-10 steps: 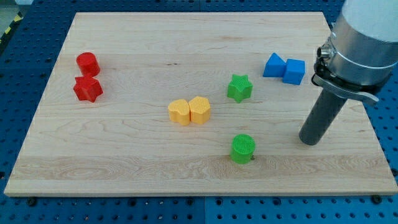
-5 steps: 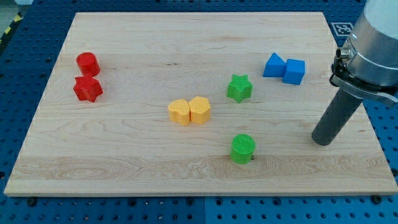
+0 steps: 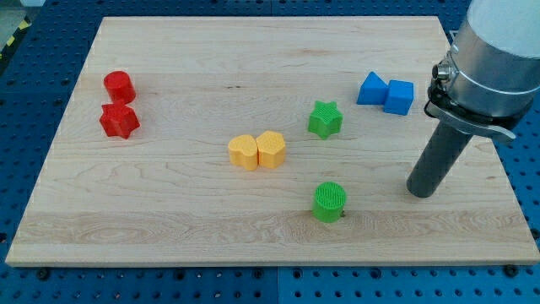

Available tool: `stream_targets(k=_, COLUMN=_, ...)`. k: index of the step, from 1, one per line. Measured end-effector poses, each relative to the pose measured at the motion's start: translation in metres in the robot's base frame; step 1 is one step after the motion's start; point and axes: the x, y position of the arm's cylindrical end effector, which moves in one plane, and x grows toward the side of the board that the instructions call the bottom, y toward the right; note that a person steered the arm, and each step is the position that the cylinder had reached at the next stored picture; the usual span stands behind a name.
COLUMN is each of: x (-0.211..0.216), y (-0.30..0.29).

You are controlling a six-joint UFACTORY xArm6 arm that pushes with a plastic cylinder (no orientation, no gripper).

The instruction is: Move the yellow hexagon to the top of the yellow heart

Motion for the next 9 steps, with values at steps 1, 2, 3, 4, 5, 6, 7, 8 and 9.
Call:
stream_targets(k=1, x=0.0, y=0.0)
stream_targets(k=2, x=0.0, y=0.001)
stream_targets(k=3, x=0.0, y=0.001)
stream_targets(k=4, x=-0.005, y=-0.006)
stream_targets(k=5, x=-0.019, y=-0.018)
stream_targets(k=6, x=-0.03, y=-0.029)
stream_targets(k=7, x=-0.031, y=-0.065)
stream_targets(k=8, x=-0.034, y=-0.115)
stream_targets(k=9, x=-0.045, y=-0.159)
